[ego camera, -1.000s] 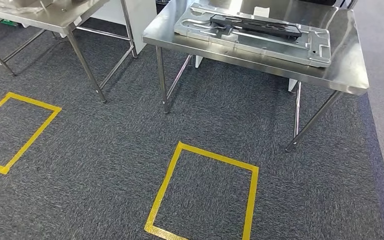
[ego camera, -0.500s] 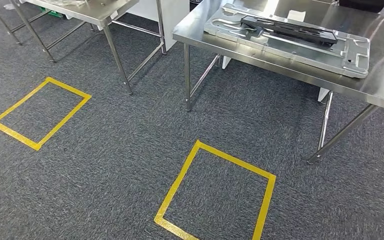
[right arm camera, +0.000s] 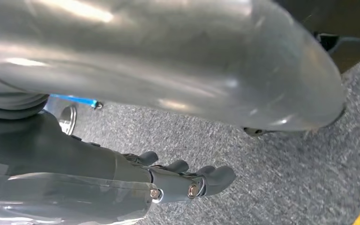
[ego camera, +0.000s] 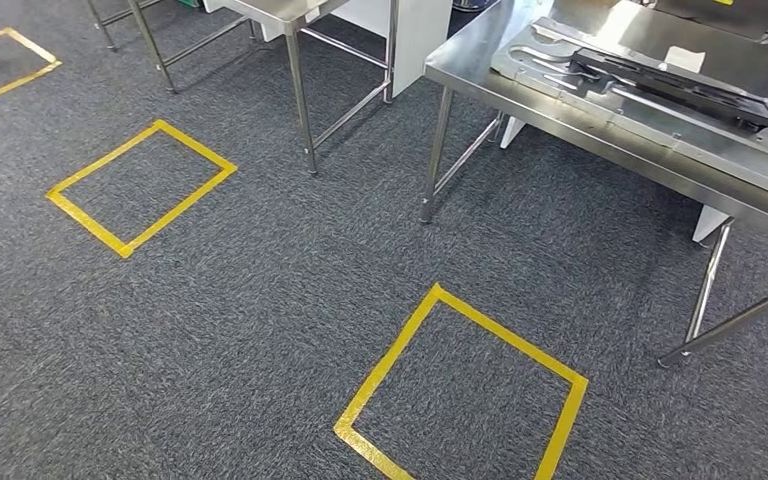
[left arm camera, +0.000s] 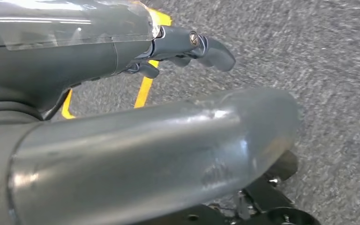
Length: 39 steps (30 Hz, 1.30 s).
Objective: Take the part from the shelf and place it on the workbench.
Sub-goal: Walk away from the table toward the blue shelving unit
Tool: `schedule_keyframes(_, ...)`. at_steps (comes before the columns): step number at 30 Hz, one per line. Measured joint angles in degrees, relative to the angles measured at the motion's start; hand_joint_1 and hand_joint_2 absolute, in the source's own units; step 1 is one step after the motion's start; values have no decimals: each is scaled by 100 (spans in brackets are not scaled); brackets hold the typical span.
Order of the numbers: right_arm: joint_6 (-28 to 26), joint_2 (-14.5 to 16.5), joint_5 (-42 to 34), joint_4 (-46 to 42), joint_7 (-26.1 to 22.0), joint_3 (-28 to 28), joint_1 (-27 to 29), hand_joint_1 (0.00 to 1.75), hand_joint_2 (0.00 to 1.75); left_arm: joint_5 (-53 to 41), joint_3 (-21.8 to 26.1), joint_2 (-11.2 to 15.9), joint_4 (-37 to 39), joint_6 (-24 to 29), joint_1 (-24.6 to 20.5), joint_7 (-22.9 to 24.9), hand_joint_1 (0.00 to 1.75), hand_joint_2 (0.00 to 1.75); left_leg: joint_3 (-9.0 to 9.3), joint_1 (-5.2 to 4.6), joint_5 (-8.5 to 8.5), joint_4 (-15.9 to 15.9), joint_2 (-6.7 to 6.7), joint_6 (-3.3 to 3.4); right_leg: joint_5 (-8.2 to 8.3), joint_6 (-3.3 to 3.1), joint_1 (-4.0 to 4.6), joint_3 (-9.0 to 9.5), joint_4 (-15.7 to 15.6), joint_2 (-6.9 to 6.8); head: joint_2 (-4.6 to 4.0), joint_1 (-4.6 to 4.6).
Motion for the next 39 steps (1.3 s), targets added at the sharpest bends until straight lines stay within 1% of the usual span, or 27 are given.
schedule_keyframes(1,5,0,1,1,1,2,0,0,0,-1,-11,-1,0,0,4,2,0,0,10,-20,3,0,-75,2,235,-56,24,156,-349,54,-1,0)
schedule_keyframes(3,10,-24,2,3,5,4,2,0,0,0,-37,-18,3,1,2,4,0,0,5,-31,13,7,-205,-10,566,-194,56,483,-1090,329,-1,-19)
schedule_keyframes(5,16,-50,3,10,7,7,-5,0,0,3,-61,-35,5,1,-11,7,0,0,-43,-1,40,13,-319,-64,631,-268,84,600,-1404,511,-1,-31)
schedule_keyframes(7,26,-51,7,16,9,18,-20,0,0,0,-76,-34,4,1,-13,12,0,0,-79,17,72,1,-409,-135,670,-278,83,622,-1487,409,0,-23)
schedule_keyframes(9,37,-47,14,17,7,32,-17,0,0,-21,-92,-31,4,3,-2,37,0,0,-156,-3,-46,152,-219,-188,727,-299,41,685,-1613,253,0,-48)
schedule_keyframes(11,57,-46,20,19,-7,38,5,0,0,-59,-110,-29,4,13,-4,87,0,0,-417,6,-394,718,79,-247,749,-314,24,718,-1674,76,0,-78)
schedule_keyframes(13,99,-46,22,20,-19,38,17,0,0,-96,-127,-32,4,47,-9,132,0,0,-721,54,-682,1381,178,-320,736,-310,24,708,-1657,-99,-1,-84)
schedule_keyframes(14,122,-46,22,20,-16,37,17,0,0,-107,-137,-33,4,73,-4,146,0,0,-758,80,-681,1493,203,-354,725,-299,21,705,-1646,-182,-1,-85)
schedule_keyframes(15,140,-46,22,20,-8,37,13,0,0,-111,-146,-33,4,101,3,152,0,0,-675,104,-574,1375,232,-382,711,-280,14,705,-1630,-253,-2,-85)
schedule_keyframes(17,152,-49,22,20,26,37,0,0,0,-119,-167,-43,4,166,7,157,0,0,-254,134,-240,621,392,-406,662,-222,-2,712,-1572,-381,-1,-86)
schedule_keyframes(19,133,-72,18,22,72,36,-13,0,0,-139,-198,-78,4,246,-11,168,0,0,39,118,-77,73,546,-357,608,-145,8,716,-1507,-475,-1,-82)
schedule_keyframes(20,120,-87,11,23,91,35,-22,0,0,-152,-215,-99,4,283,-21,174,0,0,61,101,-83,10,565,-317,593,-108,18,720,-1490,-512,0,-77)
schedule_keyframes(22,85,-113,-11,24,113,31,-51,0,0,-177,-243,-138,4,347,-30,177,0,0,43,77,-64,23,473,-230,588,-38,17,740,-1499,-581,0,-72)
schedule_keyframes(24,46,-143,-26,24,128,22,-73,0,0,-196,-257,-195,4,389,-33,166,0,0,45,84,-19,-27,382,-142,467,18,-16,717,-1389,-464,-1,-56)
schedule_keyframes(25,31,-158,-29,24,139,14,-72,0,0,-200,-262,-228,4,405,-40,155,0,0,45,94,8,-51,337,-101,314,34,-30,628,-1179,-341,-1,-43)
schedule_keyframes(27,14,-177,-32,25,170,-8,-61,0,0,-200,-269,-291,4,434,-54,135,0,0,16,86,39,-62,243,-51,-73,49,-42,294,-471,-101,-1,-20)
schedule_keyframes(28,9,-182,-32,26,186,-17,-56,0,0,-198,-272,-317,4,446,-58,129,0,0,3,75,46,-58,182,-39,-195,53,-41,115,-123,-52,-1,-18)
schedule_keyframes(29,5,-185,-32,26,196,-23,-52,0,0,-196,-273,-338,4,457,-57,128,0,0,-3,64,49,-53,116,-34,-205,51,-40,5,69,-28,-1,-18)
schedule_keyframes(30,4,-188,-32,27,201,-26,-49,0,0,-194,-274,-351,4,463,-54,131,0,0,-5,55,50,-46,44,-33,-100,41,-40,-10,53,-13,-1,-18)
schedule_keyframes(31,3,-191,-29,27,202,-27,-46,0,0,-191,-274,-362,4,466,-52,137,0,0,-2,47,50,-37,-32,-33,104,20,-40,80,-186,15,-1,-18)
schedule_keyframes(32,5,-197,-26,27,204,-30,-44,0,0,-188,-274,-372,4,467,-52,147,0,0,0,44,51,-29,-103,-35,343,-11,-38,242,-573,97,-1,-16)
schedule_keyframes(34,30,-223,-21,28,215,-41,-46,0,0,-181,-274,-394,4,467,-60,168,0,0,-19,35,59,-15,-226,-69,620,-73,-35,515,-1240,361,0,-17)
schedule_keyframes(35,45,-233,-21,30,223,-49,-49,0,0,-178,-274,-404,4,466,-63,178,0,0,-39,41,69,-14,-280,-100,656,-91,-25,572,-1395,447,-1,-15)
schedule_keyframes(36,62,-240,-21,32,230,-55,-54,0,0,-177,-274,-412,4,464,-64,184,0,0,-57,51,85,-21,-335,-142,646,-103,-13,582,-1435,467,-1,-15)
schedule_keyframes(37,74,-238,-20,33,238,-60,-65,0,0,-176,-274,-415,4,463,-60,188,0,0,-76,61,103,-36,-396,-185,666,-116,-5,588,-1459,402,-1,-7)
schedule_keyframes(38,84,-238,-18,33,245,-61,-71,0,0,-176,-274,-417,4,463,-52,191,0,0,-89,67,101,-23,-376,-216,688,-142,-9,607,-1493,330,-1,-3)
schedule_keyframes(39,96,-238,-16,33,252,-62,-72,0,0,-176,-274,-417,4,463,-46,195,0,0,-123,62,52,49,-286,-241,711,-176,-19,627,-1535,260,0,-5)
